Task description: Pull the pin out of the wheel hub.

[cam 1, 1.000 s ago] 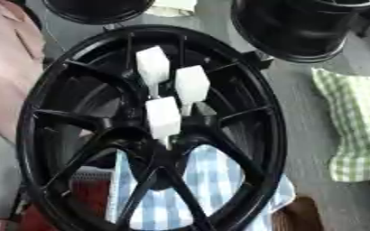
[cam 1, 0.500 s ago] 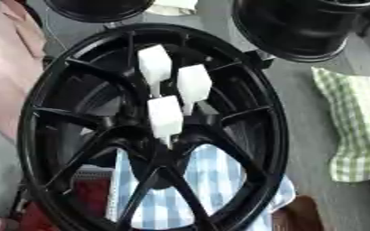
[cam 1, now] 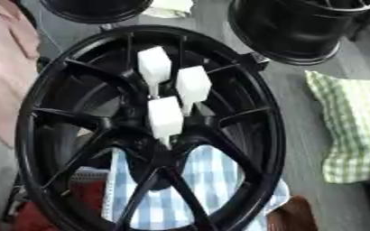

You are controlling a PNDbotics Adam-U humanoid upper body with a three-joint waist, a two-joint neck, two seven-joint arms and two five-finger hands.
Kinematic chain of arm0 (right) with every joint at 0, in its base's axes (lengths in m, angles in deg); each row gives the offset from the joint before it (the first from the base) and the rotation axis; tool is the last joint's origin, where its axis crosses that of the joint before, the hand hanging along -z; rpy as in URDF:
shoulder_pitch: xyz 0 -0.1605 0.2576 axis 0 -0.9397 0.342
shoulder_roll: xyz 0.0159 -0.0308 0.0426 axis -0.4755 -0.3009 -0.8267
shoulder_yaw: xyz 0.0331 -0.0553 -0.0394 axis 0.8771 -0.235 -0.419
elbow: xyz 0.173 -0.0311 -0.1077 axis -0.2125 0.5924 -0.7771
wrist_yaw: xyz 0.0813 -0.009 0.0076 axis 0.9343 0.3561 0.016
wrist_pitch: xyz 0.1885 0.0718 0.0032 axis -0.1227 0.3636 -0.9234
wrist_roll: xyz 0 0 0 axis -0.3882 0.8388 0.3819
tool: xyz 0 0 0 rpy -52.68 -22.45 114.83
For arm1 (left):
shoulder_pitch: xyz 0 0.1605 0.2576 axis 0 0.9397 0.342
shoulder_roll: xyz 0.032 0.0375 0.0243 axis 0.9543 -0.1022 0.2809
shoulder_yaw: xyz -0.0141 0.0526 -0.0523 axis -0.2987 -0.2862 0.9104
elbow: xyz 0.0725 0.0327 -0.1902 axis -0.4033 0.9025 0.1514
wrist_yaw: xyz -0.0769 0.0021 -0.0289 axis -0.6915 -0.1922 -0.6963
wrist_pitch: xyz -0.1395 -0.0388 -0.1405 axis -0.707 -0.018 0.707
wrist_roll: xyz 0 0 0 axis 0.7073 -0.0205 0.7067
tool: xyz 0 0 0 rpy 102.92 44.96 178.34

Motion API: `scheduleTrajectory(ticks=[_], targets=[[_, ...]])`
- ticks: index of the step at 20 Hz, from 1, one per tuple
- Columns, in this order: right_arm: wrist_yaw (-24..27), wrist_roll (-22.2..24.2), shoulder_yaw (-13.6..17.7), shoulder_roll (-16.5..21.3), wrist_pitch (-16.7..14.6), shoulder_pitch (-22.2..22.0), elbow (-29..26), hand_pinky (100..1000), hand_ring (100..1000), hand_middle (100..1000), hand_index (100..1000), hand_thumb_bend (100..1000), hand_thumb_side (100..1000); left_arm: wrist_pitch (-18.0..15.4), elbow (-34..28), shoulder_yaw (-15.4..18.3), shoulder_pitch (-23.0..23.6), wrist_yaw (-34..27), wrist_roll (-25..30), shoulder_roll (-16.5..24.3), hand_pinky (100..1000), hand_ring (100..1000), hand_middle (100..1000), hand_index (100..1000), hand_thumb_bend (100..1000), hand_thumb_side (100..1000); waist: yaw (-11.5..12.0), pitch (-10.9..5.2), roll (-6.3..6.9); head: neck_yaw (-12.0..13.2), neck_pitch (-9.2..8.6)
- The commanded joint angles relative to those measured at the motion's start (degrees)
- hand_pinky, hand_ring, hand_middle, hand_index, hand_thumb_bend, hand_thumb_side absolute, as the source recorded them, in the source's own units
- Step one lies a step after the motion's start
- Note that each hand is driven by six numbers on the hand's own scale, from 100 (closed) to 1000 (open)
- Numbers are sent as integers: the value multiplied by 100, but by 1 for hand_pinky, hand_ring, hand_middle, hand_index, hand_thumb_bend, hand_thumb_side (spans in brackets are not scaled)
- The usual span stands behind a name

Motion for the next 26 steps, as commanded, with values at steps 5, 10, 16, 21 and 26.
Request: scheduleTrajectory(ticks=[5,10,16,21,26], targets=[[-205,834,-698,-42,-497,728,364,836,781,746,793,100,508,29,-86,-10,-38,-9,42,291,786,770,674,801,410,600,11,-179,22,-32,-118],[-121,1139,-1127,-272,-568,1098,726,839,787,748,794,100,491,33,-86,-8,-18,-7,44,316,785,770,674,801,412,599,4,-213,7,-80,-114],[42,993,-1446,-282,-564,1199,616,841,788,745,792,100,453,32,-86,-14,-6,-13,50,344,785,770,674,801,414,599,-6,-235,-40,-90,-161],[349,713,-1547,-193,-331,1088,420,843,786,743,793,100,431,39,-86,-25,-18,-12,72,356,784,770,674,801,413,601,22,-190,-68,-73,-241],[594,341,-1596,112,-34,801,-207,848,804,767,824,100,399,34,-86,-20,8,9,74,363,783,770,674,800,412,604,77,-129,-108,-31,-342]])
